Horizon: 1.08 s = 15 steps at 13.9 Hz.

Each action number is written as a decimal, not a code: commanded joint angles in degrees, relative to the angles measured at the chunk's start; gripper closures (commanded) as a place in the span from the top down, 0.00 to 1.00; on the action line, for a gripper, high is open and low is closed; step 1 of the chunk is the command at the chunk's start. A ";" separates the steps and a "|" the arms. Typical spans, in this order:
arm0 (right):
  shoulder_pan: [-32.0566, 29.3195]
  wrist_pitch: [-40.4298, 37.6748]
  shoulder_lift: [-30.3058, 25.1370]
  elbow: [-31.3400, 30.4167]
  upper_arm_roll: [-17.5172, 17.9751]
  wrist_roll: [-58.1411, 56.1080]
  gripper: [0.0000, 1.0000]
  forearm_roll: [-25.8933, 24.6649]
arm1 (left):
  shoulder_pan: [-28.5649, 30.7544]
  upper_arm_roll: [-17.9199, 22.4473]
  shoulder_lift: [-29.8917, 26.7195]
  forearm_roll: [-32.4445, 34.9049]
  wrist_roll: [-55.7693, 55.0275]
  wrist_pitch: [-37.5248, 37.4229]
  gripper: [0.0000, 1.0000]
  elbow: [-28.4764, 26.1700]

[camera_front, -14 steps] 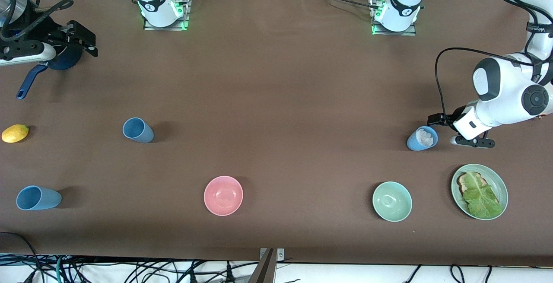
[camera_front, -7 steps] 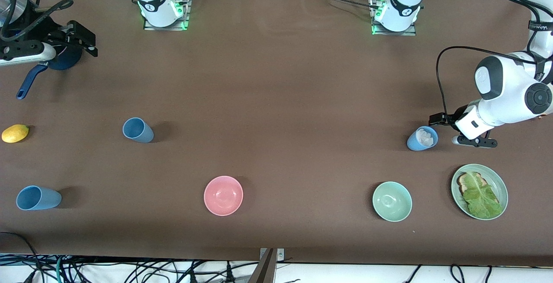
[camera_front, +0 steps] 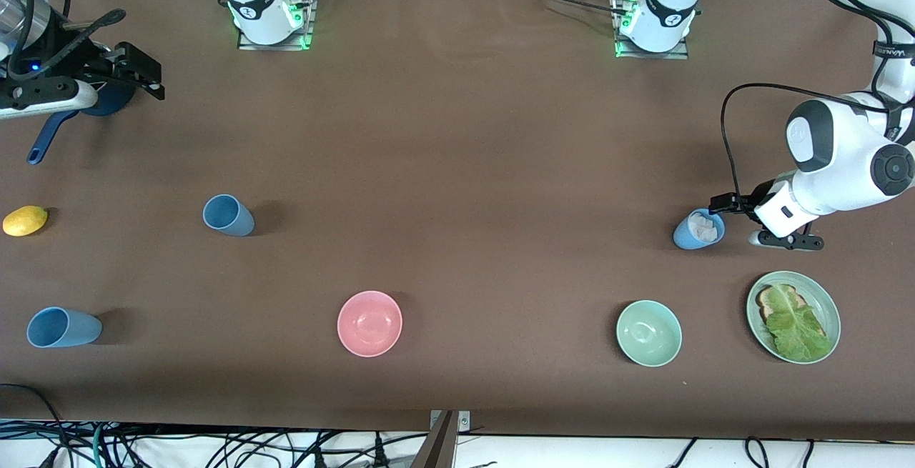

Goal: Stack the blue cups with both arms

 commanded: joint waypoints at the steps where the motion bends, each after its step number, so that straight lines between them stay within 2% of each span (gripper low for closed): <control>1: -0.16 1.18 2.57 0.76 0.00 -1.26 1.00 -0.28 | 0.13 -0.16 2.73 -1.60 0.40 -0.62 1.00 2.30; 4: -0.59 3.72 4.24 -0.03 -0.09 -1.70 1.00 -0.37 | 0.13 -0.16 4.23 -1.95 0.49 -0.18 1.00 2.92; 7: -1.03 9.60 4.51 -4.85 -0.18 -3.29 1.00 -0.37 | 0.13 -0.16 5.90 -2.04 0.49 3.15 1.00 2.83; 11: -1.04 17.95 4.51 -12.24 -0.18 -3.20 1.00 -0.37 | 0.13 -0.16 6.43 -2.48 0.58 3.51 1.00 2.83; 12: -1.04 19.36 4.60 -13.38 -0.18 -3.20 1.00 -0.37 | 0.13 -0.16 6.43 -2.40 0.75 3.51 0.87 2.83; 13: -1.04 20.51 4.86 -14.26 -0.18 -2.94 1.00 -0.37 | 0.13 -0.16 6.34 -2.31 1.02 3.43 0.19 2.83; 14: -1.04 22.00 5.12 -15.32 -0.18 -2.93 1.00 -0.37 | 0.13 -0.16 6.34 -2.39 0.93 3.34 0.00 2.83; 15: -1.04 23.32 5.21 -16.37 -0.18 -2.76 1.00 -0.37 | 0.13 -0.16 6.26 -2.39 1.02 3.34 0.00 2.92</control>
